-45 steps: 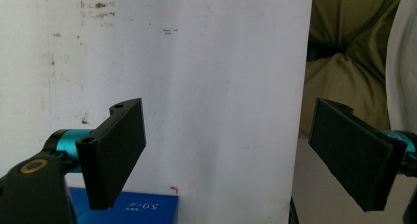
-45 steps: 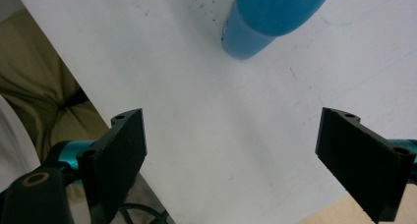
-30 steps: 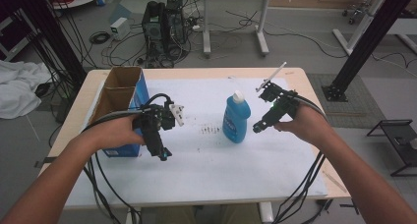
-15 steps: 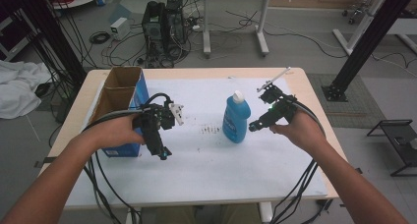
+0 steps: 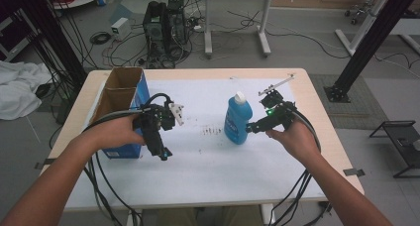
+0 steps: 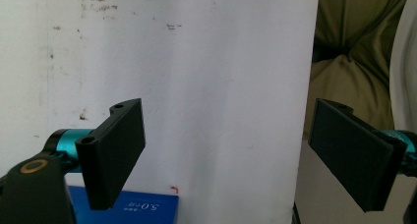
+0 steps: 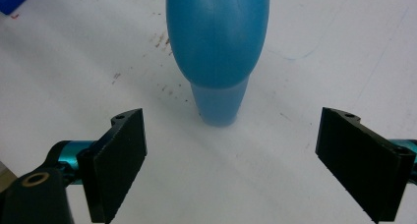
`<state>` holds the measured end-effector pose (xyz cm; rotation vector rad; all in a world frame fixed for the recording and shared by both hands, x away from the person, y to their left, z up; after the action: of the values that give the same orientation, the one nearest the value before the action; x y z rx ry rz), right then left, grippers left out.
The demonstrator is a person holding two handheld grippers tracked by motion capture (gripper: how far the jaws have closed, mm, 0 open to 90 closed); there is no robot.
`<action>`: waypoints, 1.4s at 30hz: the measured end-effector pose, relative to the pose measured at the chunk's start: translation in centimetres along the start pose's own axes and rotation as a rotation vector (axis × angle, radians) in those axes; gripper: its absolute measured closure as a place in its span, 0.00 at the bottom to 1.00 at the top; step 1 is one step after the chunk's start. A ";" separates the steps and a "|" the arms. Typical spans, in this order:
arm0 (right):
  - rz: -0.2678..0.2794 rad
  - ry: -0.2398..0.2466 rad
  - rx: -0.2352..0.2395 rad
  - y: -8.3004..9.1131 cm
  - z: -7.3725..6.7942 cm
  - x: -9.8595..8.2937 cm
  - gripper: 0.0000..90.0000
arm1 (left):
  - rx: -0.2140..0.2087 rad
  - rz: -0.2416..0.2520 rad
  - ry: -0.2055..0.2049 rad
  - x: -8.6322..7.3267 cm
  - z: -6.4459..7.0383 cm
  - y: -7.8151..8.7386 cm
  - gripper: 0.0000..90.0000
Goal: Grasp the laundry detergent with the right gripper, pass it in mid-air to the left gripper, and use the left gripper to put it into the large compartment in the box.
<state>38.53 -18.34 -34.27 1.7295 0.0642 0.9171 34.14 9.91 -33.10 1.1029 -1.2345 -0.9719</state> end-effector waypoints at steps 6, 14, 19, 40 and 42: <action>0.038 -0.016 0.003 -0.8 -0.2 -0.2 0.12 | 0.005 -0.001 0.001 -0.1 -0.1 0.0 0.16; 0.115 -0.034 0.016 -1.8 -0.1 -0.8 0.12 | 0.001 -0.004 0.004 -0.2 -0.3 -0.1 0.16; 0.145 -0.048 0.009 -2.5 -0.3 -1.1 0.12 | 0.005 -0.004 0.008 -0.2 -0.3 -0.1 0.16; 0.221 -0.052 0.005 -4.9 -0.6 -0.6 0.12 | 0.005 -0.007 0.012 -0.5 -0.6 -0.1 0.16; 0.229 -0.050 0.009 -5.0 -0.7 -0.5 0.12 | 0.001 -0.003 0.014 -0.5 -0.6 -0.2 0.16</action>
<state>39.78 -16.13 -38.71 1.7928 -0.1659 1.0399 34.70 10.42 -33.39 1.1106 -1.2222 -0.9647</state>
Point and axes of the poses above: each handheld gripper's, and its own axes: y roughly backward along the jaws, x roughly out of its top, z roughly to its right, the point moved 6 cm from there along -y, roughly forward along the jaws, and after that the axes turned 1 degree about x, right-handed, at the moved point
